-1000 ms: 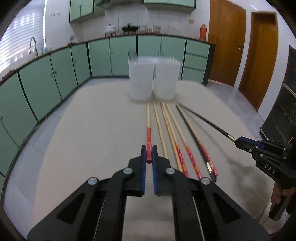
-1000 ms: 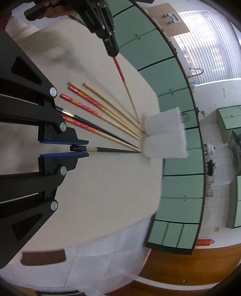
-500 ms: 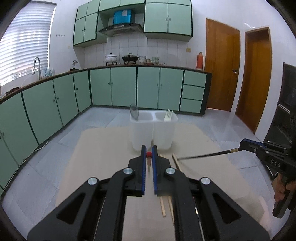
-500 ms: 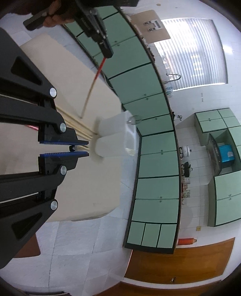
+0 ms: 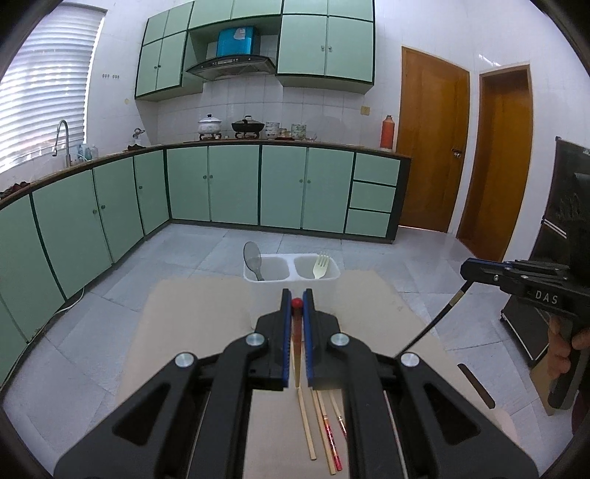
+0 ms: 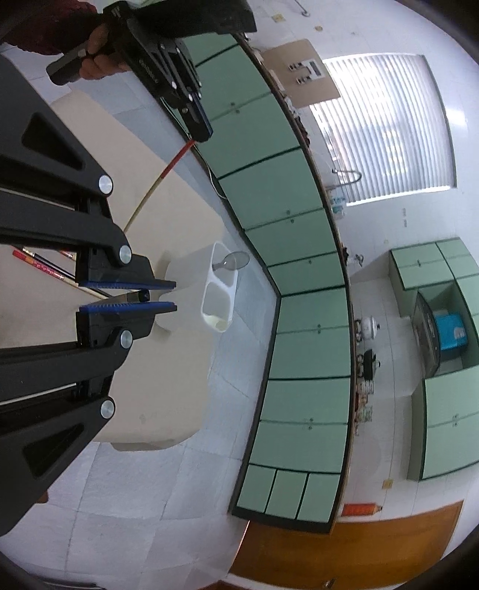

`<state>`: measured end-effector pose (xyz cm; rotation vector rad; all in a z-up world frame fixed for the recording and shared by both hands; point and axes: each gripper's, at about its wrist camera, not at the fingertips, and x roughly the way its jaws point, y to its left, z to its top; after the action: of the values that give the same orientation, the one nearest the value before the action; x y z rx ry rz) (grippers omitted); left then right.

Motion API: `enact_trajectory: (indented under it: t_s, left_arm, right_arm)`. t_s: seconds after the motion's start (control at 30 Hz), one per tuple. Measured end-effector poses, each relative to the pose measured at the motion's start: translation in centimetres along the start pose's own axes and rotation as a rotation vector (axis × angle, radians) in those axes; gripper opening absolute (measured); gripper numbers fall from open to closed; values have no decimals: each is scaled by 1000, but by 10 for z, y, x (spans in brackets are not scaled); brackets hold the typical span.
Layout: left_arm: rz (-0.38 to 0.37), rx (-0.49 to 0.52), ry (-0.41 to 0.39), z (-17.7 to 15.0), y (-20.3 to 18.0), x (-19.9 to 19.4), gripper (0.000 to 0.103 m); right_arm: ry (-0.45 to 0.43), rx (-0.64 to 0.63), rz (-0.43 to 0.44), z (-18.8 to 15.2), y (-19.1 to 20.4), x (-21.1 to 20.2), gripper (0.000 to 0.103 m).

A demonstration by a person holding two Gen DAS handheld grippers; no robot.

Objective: Organize utensils
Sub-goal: 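Carry both chopsticks up and lower them into the white holder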

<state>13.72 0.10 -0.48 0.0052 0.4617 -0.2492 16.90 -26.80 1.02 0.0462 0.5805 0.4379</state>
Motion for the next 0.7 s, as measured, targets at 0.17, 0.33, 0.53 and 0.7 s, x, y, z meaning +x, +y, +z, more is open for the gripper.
enact_trajectory:
  t_s: [0.17,0.33,0.53,0.7]
  left_arm:
    - [-9,-6,-17,6,3,-6,5]
    - [-12,10,-51,22,2,-16,5]
    - [-14,26,-130,61,5,-23,5]
    - [1,46,-191,94,4,-16,5]
  right_arm:
    - [-1,-27,30,8,2,-1,6]
    - [-19,-48,64,29,3,-5,6]
    - [-69,-75,89,65,7,-4,6]
    - [-133,-94,94,109,9,3,6]
